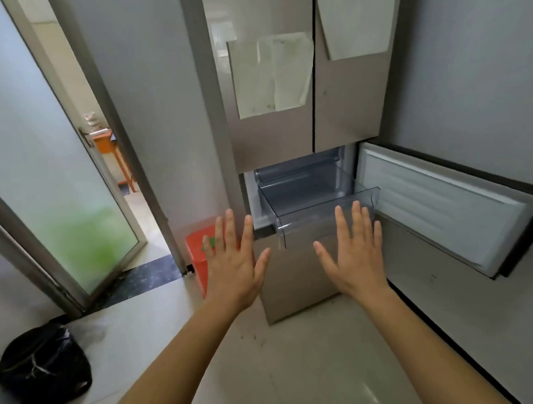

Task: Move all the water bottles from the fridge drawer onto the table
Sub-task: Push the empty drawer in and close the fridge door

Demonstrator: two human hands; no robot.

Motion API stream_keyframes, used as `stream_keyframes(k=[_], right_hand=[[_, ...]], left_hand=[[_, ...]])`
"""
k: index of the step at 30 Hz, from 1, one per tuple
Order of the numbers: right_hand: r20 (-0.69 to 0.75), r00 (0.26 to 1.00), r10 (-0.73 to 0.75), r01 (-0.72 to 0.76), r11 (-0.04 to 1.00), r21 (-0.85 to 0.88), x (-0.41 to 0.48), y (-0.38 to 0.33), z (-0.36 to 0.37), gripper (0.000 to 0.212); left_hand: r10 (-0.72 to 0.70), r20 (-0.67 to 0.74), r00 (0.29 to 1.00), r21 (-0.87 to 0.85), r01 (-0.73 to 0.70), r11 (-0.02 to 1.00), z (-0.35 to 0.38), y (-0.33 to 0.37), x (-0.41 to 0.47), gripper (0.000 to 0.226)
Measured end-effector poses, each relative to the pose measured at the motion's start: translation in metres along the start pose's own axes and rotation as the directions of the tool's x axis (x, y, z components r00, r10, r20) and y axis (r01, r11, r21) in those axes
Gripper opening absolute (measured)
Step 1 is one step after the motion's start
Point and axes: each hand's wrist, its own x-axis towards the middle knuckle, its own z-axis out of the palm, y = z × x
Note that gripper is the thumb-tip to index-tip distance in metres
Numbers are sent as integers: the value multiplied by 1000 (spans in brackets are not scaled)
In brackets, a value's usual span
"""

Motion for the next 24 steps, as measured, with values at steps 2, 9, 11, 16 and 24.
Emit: stream_keyframes(k=[2,9,11,16,24], right_hand=[[28,1000,-2,3,1000,-7,20,17,12,86],[114,990,79,-90,992,94,92,54,71,86],[152,981,120,-137,985,105,117,64,89,87],[313,917,249,-307,939,153,174,93,119,91],[482,796,366,-537,794,283,215,156,170,94]], left_hand=[[-9,10,1000,-8,9,1000,17,11,19,74],[15,111,994,-35,-11,999,101,23,99,75],[42,166,985,-46,-35,998,124,25,131,75],[130,294,947,-100,-105,989,175,41,197,76],[221,445,868,-242,-121,963,246,90,251,74]])
